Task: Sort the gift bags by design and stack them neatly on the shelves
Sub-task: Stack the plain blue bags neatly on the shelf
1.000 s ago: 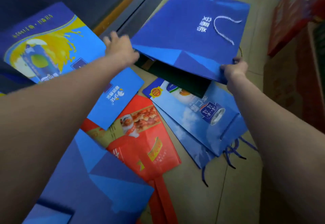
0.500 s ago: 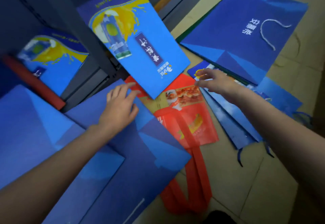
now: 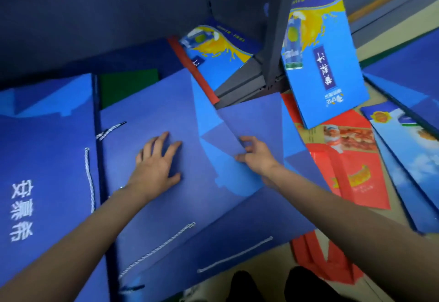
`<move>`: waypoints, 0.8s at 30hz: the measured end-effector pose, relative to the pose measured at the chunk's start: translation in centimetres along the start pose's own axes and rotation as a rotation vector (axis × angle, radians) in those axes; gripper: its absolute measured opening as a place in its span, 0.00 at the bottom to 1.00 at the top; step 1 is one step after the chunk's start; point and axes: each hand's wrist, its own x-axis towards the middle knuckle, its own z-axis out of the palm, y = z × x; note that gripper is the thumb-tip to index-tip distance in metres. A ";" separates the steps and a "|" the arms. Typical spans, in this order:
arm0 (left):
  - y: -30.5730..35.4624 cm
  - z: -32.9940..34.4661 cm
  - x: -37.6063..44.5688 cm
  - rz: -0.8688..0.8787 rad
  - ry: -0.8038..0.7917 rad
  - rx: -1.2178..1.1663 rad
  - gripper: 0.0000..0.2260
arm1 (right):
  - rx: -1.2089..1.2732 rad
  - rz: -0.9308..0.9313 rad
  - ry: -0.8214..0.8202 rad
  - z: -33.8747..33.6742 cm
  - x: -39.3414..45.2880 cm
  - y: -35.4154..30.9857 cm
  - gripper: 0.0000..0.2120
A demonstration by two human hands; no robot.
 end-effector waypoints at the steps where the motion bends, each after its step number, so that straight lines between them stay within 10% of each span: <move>1: -0.1 -0.3 0.0 -0.008 0.025 -0.030 0.34 | 0.034 -0.014 0.038 -0.6 -0.2 -0.4 0.19; 11: 0.0 -0.4 3.4 -0.115 0.082 -0.044 0.35 | -0.059 -0.071 0.429 -15.6 -4.2 -1.2 0.12; 18: 0.8 -3.1 7.5 -0.346 0.197 -0.276 0.27 | -0.246 0.079 0.203 -16.1 -4.9 0.0 0.12; 24: -1.7 -4.1 4.8 -0.498 0.444 -0.467 0.22 | -0.402 -0.196 0.262 -12.5 -3.2 -2.7 0.26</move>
